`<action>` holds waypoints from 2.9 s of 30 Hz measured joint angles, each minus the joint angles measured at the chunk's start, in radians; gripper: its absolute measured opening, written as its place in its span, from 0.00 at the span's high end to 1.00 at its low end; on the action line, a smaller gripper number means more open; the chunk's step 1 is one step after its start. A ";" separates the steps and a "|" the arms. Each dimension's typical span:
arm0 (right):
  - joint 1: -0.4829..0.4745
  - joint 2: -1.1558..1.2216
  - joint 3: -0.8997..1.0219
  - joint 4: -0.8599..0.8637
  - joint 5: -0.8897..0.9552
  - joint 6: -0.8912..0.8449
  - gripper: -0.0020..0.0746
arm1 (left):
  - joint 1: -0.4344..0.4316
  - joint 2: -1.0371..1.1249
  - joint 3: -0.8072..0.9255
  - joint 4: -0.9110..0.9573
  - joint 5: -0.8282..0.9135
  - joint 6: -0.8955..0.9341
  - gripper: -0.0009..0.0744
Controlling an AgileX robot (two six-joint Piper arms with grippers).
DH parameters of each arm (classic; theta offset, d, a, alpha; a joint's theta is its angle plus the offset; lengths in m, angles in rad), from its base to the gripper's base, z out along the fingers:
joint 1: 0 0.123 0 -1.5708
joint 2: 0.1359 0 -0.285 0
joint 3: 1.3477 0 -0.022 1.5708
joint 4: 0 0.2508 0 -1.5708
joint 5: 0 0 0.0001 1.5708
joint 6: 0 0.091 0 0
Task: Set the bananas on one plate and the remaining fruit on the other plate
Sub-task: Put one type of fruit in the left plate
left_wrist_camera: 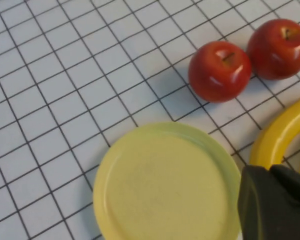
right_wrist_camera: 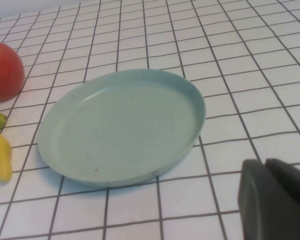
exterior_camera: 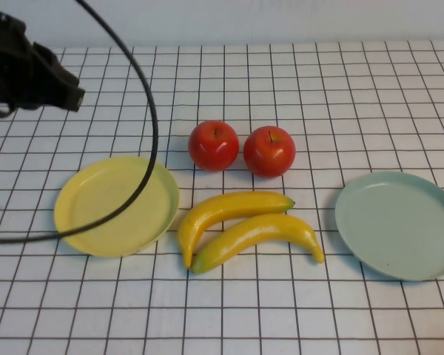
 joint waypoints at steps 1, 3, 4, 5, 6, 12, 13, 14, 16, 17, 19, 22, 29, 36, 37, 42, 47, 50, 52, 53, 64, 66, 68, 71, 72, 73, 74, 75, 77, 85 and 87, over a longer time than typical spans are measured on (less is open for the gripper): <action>0.000 0.000 0.000 0.000 0.000 0.000 0.99 | -0.008 0.042 -0.044 0.033 0.012 -0.030 0.99; 0.000 0.000 0.000 0.000 0.000 0.000 0.99 | -0.022 0.116 -0.129 0.107 0.024 -0.096 0.99; 0.000 0.000 0.000 0.000 0.000 0.000 0.99 | -0.030 0.157 -0.171 0.152 0.030 -0.131 0.99; 0.000 0.000 0.000 0.000 0.000 0.000 0.99 | -0.036 0.197 -0.204 0.192 0.037 -0.156 0.98; 0.000 0.000 0.000 0.000 0.000 0.000 0.99 | -0.046 0.237 -0.244 0.227 0.048 -0.183 0.97; 0.000 0.000 0.000 0.000 0.000 0.000 0.99 | -0.106 0.461 -0.443 0.317 0.115 -0.363 0.60; 0.000 0.000 0.000 0.000 0.000 0.000 0.99 | -0.114 0.486 -0.462 0.317 0.118 -0.385 0.49; 0.000 0.000 0.000 0.000 0.000 0.000 0.99 | -0.122 0.505 -0.477 0.317 0.120 -0.404 0.40; 0.000 0.000 0.000 0.000 0.000 0.000 0.99 | -0.141 0.563 -0.510 0.311 0.125 -0.435 0.22; 0.000 0.000 0.000 0.000 0.000 0.000 0.99 | -0.147 0.589 -0.521 0.307 0.126 -0.444 0.18; 0.000 0.000 0.000 0.000 0.000 0.000 0.99 | -0.166 0.637 -0.548 0.296 0.131 -0.452 0.11; 0.000 0.000 0.000 0.000 0.000 0.000 0.99 | -0.186 0.697 -0.587 0.273 0.135 -0.452 0.10; 0.000 0.000 0.000 0.000 0.000 0.000 0.99 | -0.219 0.809 -0.700 0.191 0.135 -0.457 0.10; 0.000 -0.001 0.000 0.000 0.000 0.000 0.99 | -0.266 0.887 -0.747 0.135 0.133 -0.437 0.10; 0.000 -0.001 0.000 0.000 0.000 0.000 1.00 | -0.271 0.894 -0.747 0.132 0.133 -0.432 0.10; -0.001 -0.001 0.000 0.000 0.000 0.000 0.99 | -0.282 0.921 -0.750 0.128 0.124 -0.402 0.10; -0.001 -0.001 0.000 0.000 0.000 0.000 0.99 | -0.282 0.935 -0.757 0.142 0.116 -0.395 0.10; -0.001 -0.001 0.000 0.000 0.000 0.000 1.00 | -0.284 0.943 -0.760 0.169 0.110 -0.395 0.10; -0.001 -0.001 0.000 0.000 0.000 0.000 1.00 | -0.284 0.947 -0.760 0.189 0.108 -0.393 0.10; -0.001 -0.001 0.000 0.000 0.000 0.000 0.99 | -0.284 0.947 -0.760 0.193 0.108 -0.393 0.10; -0.001 -0.001 0.000 0.000 0.000 0.000 0.99 | -0.284 0.947 -0.760 0.194 0.108 -0.392 0.20; -0.001 -0.001 0.000 0.000 0.000 0.000 0.99 | -0.284 0.947 -0.760 0.196 0.108 -0.392 0.30; -0.001 -0.001 0.000 0.000 0.000 0.000 0.99 | -0.284 0.947 -0.760 0.198 0.108 -0.392 0.39; -0.001 -0.001 0.000 0.000 0.000 0.000 0.99 | -0.284 0.947 -0.760 0.198 0.108 -0.389 0.53; -0.001 -0.001 0.000 0.000 0.000 0.000 0.99 | -0.284 0.947 -0.760 0.198 0.108 -0.389 0.56; -0.001 -0.001 0.000 0.000 0.000 0.000 1.00 | -0.284 0.947 -0.760 0.198 0.108 -0.389 0.58; -0.001 -0.001 0.000 0.000 0.000 0.000 0.99 | -0.284 0.947 -0.760 0.198 0.108 -0.389 0.61; -0.001 -0.001 0.000 0.000 0.000 0.000 0.99 | -0.284 0.947 -0.760 0.198 0.108 -0.389 0.64; -0.001 -0.001 0.000 0.000 0.000 0.000 0.99 | -0.284 0.947 -0.760 0.200 0.108 -0.389 0.69; -0.001 -0.001 0.000 0.000 0.000 0.000 0.99 | -0.284 0.947 -0.760 0.218 0.108 -0.389 0.96; -0.001 -0.001 0.000 0.000 0.000 0.000 1.00 | -0.284 0.947 -0.760 0.223 0.108 -0.389 0.98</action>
